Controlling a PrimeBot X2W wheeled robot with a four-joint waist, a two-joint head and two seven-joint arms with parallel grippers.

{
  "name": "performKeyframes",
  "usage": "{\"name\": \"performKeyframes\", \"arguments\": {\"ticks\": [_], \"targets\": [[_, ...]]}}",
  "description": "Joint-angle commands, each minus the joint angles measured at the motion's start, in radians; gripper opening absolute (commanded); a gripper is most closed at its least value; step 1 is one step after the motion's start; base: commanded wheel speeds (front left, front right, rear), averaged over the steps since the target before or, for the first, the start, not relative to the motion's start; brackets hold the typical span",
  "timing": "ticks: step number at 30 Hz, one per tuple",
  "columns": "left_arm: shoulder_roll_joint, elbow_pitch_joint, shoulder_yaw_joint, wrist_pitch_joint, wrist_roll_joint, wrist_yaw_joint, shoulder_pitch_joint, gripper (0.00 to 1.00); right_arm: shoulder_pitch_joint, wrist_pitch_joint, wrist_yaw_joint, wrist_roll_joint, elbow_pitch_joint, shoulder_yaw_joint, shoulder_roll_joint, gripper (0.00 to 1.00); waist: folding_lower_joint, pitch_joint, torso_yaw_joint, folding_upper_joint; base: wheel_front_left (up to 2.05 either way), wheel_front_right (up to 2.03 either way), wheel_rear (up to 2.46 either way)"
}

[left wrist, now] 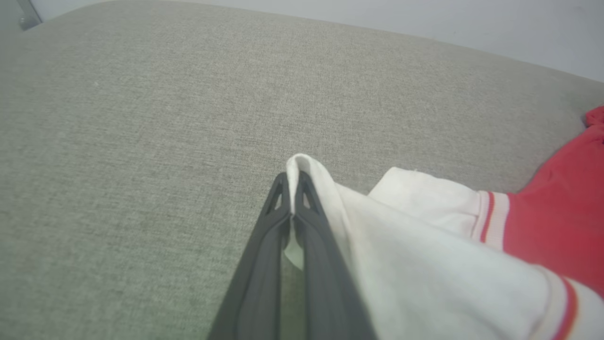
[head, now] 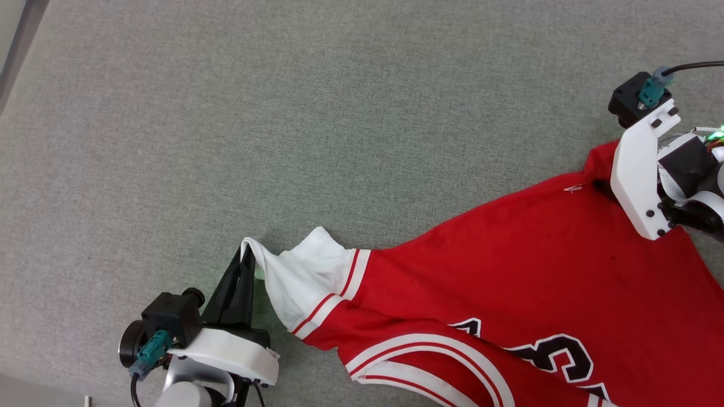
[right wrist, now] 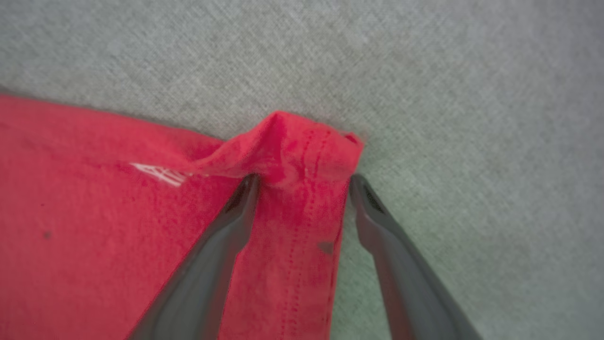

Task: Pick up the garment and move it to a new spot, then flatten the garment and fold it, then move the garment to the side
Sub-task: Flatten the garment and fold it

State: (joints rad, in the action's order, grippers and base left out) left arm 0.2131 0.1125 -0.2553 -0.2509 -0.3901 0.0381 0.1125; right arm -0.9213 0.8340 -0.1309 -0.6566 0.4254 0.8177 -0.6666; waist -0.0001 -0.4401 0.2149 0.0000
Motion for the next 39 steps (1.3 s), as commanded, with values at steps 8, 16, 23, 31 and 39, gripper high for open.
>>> {"name": "performKeyframes", "arguments": {"ticks": [8,16,23,31,39], "targets": [[0.008,0.017,0.01,-0.009,0.004,0.001,0.011,0.0,0.031,-0.13,0.0,-0.078,0.087,0.07,0.045,0.0,0.0001,0.018,-0.025,0.0,0.0,0.0,0.0],[0.034,0.02,0.027,-0.008,0.001,0.013,-0.018,0.0,0.008,-0.357,0.001,-0.15,0.051,0.019,0.041,0.0,0.0001,0.117,-0.068,0.0,0.0,0.0,0.0],[0.069,-0.047,0.054,0.01,0.002,0.037,-0.034,0.0,0.046,-0.529,0.001,-0.183,-0.001,-0.02,0.022,0.0,0.0001,0.205,-0.121,0.0,0.0,0.0,0.0],[0.124,-0.146,0.098,0.027,-0.001,0.039,0.032,0.0,0.085,-0.673,0.001,-0.185,-0.076,-0.14,0.028,0.0,0.0001,0.279,-0.17,0.0,0.0,0.0,0.0],[0.184,-0.288,0.123,0.101,0.016,0.045,0.181,0.0,0.127,-0.686,0.001,-0.14,-0.173,-0.279,0.042,0.0,0.0001,0.308,-0.206,0.0,0.0,0.0,0.0]]}}
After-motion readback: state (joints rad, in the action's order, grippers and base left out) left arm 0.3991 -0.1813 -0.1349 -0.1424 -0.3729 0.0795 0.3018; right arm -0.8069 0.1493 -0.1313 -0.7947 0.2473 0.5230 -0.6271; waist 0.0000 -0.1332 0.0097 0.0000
